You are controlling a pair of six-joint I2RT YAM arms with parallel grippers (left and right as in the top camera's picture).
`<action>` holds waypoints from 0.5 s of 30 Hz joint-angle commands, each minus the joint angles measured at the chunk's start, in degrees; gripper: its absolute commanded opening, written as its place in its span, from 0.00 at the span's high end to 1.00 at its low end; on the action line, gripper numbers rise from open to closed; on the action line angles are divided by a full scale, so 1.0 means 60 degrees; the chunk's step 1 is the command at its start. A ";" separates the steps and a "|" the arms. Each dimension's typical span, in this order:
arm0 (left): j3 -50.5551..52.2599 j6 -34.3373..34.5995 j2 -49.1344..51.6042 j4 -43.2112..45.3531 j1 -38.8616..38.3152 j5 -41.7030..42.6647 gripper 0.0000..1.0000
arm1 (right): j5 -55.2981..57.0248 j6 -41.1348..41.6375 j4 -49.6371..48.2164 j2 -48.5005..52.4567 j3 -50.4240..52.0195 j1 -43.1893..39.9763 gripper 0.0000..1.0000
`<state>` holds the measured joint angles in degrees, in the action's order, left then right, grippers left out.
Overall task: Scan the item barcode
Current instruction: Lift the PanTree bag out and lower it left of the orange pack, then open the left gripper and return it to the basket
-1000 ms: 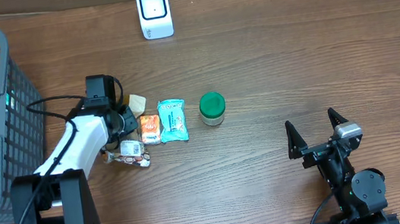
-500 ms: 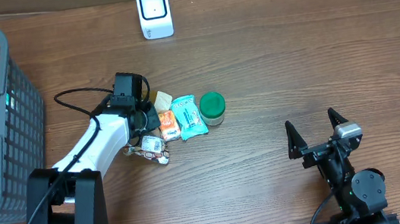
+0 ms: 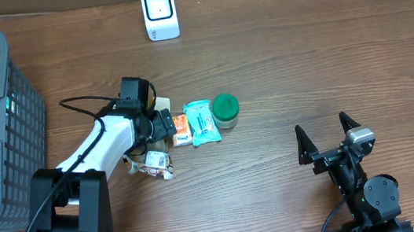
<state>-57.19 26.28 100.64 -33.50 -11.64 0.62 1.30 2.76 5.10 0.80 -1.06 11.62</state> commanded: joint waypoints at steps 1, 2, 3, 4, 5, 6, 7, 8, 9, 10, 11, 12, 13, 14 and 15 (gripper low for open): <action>-0.0965 -0.0463 -0.0098 -0.0750 -0.0025 -0.0055 0.01 | -0.0047 -0.0040 -0.0062 -0.0106 0.0102 -0.0011 0.00; -0.1319 -0.0546 -0.0157 -0.1093 0.0000 -0.0131 0.01 | -0.0047 -0.0040 -0.0062 -0.0106 0.0102 -0.0011 0.00; -0.1694 -0.0634 -0.0200 -0.1439 0.0022 -0.0182 0.00 | -0.0047 -0.0040 -0.0062 -0.0106 0.0102 -0.0011 0.00; -0.2157 -0.0732 -0.0255 -0.1840 0.0055 -0.0204 0.00 | -0.0047 -0.0040 -0.0062 -0.0106 0.0102 -0.0011 0.00; -0.2568 -0.0790 -0.0299 -0.2182 0.0076 -0.0204 0.01 | -0.0047 -0.0040 -0.0062 -0.0106 0.0102 -0.0011 0.00; -0.3053 -0.0871 -0.0331 -0.2546 0.0098 -0.0200 0.01 | -0.0047 -0.0040 -0.0062 -0.0106 0.0102 -0.0011 0.00; -0.3464 -0.0936 -0.0361 -0.2838 0.0109 -0.0193 0.00 | -0.0047 -0.0040 -0.0062 -0.0106 0.0102 -0.0011 0.00; -0.3945 -0.0962 -0.0368 -0.3169 0.0120 -0.0193 0.01 | -0.0047 -0.0040 -0.0062 -0.0106 0.0102 -0.0011 0.00; -0.4371 -0.0962 -0.0368 -0.3464 0.0127 -0.0186 0.00 | -0.0047 -0.0040 -0.0062 -0.0106 0.0102 -0.0011 0.00; -0.4849 -0.0958 -0.0368 -0.3770 0.0131 -0.0175 0.00 | -0.0047 -0.0040 -0.0062 -0.0106 0.0102 -0.0011 0.00; -0.5147 -0.0958 -0.0368 -0.3956 0.0131 -0.0171 0.00 | -0.0047 -0.0040 -0.0062 -0.0106 0.0102 -0.0011 0.00; -0.5570 -0.0958 -0.0368 -0.4226 0.0131 -0.0171 0.00 | -0.0047 -0.0040 -0.0062 -0.0106 0.0102 -0.0011 0.00; -0.5920 -0.0958 -0.0368 -0.4462 0.0131 -0.0171 0.00 | -0.0047 -0.0040 -0.0062 -0.0106 0.0102 -0.0011 0.00; -0.6200 -0.0958 -0.0368 -0.4663 0.0131 -0.0171 0.01 | -0.0047 -0.0040 -0.0062 -0.0106 0.0102 -0.0011 0.00; -0.6553 -0.0969 -0.0368 -0.4885 0.0131 -0.0171 0.00 | -0.0047 -0.0040 -0.0062 -0.0106 0.0102 -0.0011 0.00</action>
<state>-91.35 21.89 99.94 -60.93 -11.14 0.16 1.30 2.79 5.13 0.80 -1.06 11.62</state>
